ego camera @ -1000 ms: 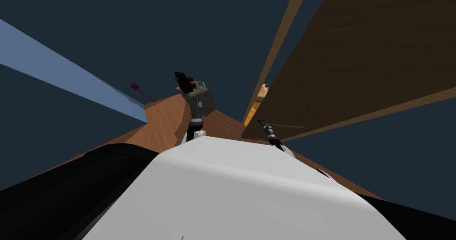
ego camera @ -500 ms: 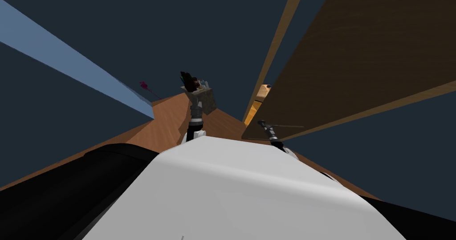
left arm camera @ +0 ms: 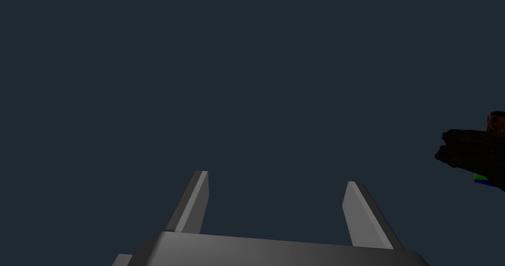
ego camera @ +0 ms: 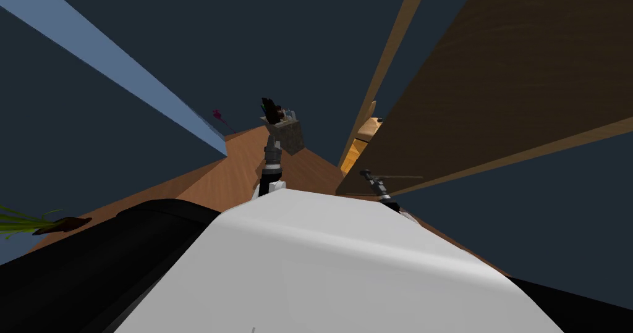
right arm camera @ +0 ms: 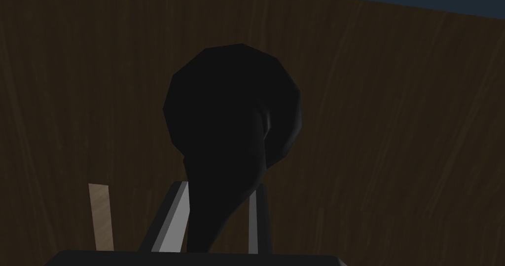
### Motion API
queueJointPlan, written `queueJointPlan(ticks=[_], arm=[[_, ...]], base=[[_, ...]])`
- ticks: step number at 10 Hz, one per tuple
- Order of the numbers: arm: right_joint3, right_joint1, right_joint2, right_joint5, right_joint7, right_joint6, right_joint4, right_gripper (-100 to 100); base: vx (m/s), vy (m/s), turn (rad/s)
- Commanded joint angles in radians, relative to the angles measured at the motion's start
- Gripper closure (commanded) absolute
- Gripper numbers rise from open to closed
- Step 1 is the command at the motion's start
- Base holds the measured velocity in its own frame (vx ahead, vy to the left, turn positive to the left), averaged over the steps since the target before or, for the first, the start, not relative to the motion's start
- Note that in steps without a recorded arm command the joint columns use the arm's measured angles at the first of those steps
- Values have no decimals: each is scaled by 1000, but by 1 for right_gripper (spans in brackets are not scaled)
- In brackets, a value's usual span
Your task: Pull the door open
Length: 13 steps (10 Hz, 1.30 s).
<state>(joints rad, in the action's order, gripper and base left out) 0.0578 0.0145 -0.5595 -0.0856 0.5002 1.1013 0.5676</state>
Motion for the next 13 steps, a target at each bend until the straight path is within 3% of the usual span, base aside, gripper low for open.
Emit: queueJointPlan(ticks=[1,3,4,13], arm=[[-2,11,-14,-1,8,33,-15,100],[-2,26,-25,-2,16,62,-23,100],[4,23,-16,-4,14,45,-16,100],[1,52,-43,-13,29,138,-57,100]], base=[[-140,-71,128],[-112,-59,97],[-52,-21,31],[-191,-98,165]])
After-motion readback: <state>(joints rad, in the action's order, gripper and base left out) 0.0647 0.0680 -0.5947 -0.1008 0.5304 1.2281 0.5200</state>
